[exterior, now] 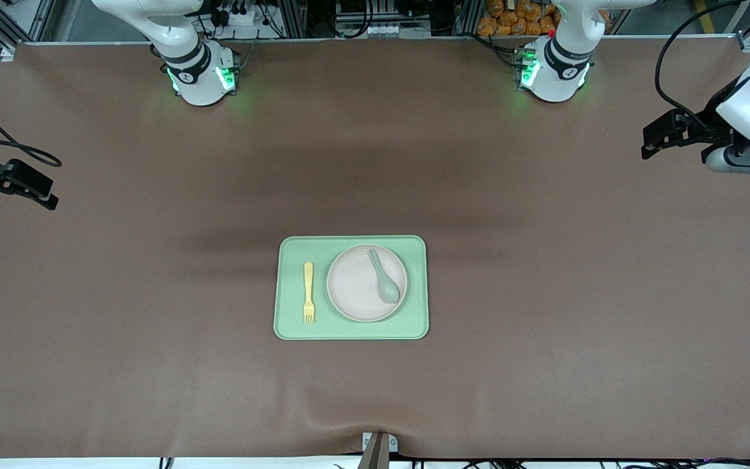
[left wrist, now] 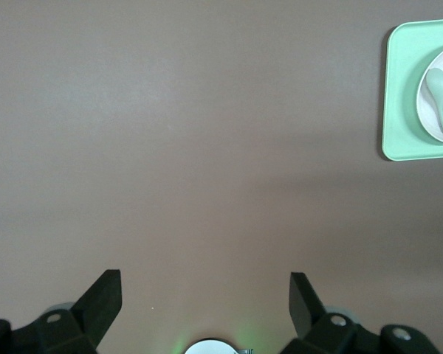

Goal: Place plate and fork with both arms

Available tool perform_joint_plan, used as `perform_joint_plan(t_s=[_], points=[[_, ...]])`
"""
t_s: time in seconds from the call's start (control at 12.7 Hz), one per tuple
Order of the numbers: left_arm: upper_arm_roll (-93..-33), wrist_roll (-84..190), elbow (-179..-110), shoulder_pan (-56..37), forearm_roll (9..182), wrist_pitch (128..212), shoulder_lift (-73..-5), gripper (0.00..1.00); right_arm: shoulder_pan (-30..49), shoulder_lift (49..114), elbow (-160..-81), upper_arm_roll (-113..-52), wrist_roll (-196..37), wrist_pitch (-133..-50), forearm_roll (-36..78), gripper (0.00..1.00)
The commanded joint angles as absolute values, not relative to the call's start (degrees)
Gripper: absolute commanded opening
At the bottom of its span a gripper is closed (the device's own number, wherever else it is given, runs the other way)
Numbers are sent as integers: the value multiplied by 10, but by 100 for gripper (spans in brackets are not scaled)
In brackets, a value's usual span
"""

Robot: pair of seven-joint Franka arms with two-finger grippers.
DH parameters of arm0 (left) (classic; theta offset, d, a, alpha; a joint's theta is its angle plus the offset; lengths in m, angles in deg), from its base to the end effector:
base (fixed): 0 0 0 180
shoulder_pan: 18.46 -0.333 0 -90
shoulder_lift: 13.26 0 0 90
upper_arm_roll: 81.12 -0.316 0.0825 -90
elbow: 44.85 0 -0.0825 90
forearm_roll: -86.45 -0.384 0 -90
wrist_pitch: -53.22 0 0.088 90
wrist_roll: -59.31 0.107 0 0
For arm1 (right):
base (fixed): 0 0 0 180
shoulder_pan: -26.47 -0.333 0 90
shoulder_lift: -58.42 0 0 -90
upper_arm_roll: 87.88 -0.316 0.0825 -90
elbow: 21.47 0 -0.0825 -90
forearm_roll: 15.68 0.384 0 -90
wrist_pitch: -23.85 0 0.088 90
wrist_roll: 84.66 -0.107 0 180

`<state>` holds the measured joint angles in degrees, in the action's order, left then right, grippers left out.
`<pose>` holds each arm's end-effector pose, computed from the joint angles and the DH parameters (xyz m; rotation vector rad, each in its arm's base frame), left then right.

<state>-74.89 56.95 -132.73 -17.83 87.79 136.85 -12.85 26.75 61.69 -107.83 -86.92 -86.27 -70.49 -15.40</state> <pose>0.5366 -0.0675 0.6363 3.1202 -0.1254 -0.1072 0.5802 -0.0118 0.6294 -3.1338 0.0781 -0.1289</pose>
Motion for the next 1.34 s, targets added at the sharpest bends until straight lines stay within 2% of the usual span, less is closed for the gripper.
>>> perform_joint_plan(t_s=[0.0,1.26], points=[[-756,563,-1333,-171,885,1368,-120,100,269,624,-1060,-872,-861,-693,-166,100],[-754,572,-1329,-177,883,1372,-122,100,271,616,-1058,-872,-866,-675,-167,100]])
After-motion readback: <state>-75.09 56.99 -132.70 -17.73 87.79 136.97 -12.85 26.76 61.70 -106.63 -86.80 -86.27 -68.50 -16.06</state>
